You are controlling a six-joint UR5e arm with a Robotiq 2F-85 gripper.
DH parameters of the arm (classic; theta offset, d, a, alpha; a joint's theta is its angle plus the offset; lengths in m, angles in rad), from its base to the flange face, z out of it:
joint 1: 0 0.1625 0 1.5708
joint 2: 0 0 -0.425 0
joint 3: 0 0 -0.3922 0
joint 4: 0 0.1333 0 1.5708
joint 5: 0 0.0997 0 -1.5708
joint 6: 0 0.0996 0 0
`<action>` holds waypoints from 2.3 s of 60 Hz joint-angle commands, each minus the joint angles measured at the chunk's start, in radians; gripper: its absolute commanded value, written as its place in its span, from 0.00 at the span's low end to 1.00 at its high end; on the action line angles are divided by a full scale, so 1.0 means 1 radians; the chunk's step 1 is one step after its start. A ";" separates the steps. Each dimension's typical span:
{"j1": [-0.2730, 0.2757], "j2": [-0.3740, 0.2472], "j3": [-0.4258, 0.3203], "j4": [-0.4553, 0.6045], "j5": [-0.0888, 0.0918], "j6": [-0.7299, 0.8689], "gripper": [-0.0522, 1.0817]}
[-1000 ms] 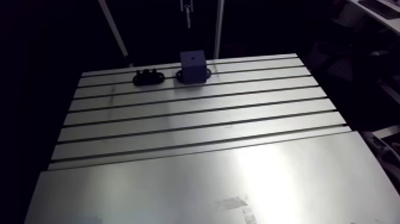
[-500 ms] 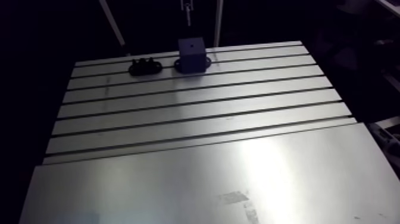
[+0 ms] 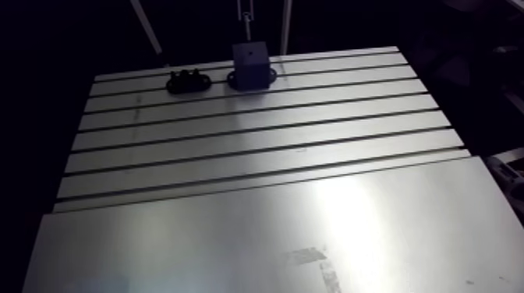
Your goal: Pick up the M10 bolt and insert it into the hole until fully seated.
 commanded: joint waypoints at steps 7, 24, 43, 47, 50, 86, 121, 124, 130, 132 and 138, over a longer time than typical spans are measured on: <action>-0.002 0.013 0.005 -0.003 -0.005 0.003 0.99; -0.002 0.015 0.014 -0.020 -0.003 0.006 0.99; 0.000 0.016 0.024 -0.034 -0.002 0.003 0.99; 0.000 0.016 0.023 -0.035 -0.003 0.004 0.99; 0.000 0.020 0.022 -0.037 -0.004 0.003 0.99; -0.002 0.027 0.028 -0.037 -0.005 0.003 0.99; -0.003 0.027 0.059 -0.041 -0.003 0.005 0.99; -0.003 0.027 0.060 -0.041 -0.003 0.005 0.99; -0.008 0.027 0.063 -0.041 -0.003 0.006 0.98; -0.009 0.027 0.065 -0.041 -0.003 0.006 0.98; -0.010 0.027 0.065 -0.041 -0.003 0.008 0.26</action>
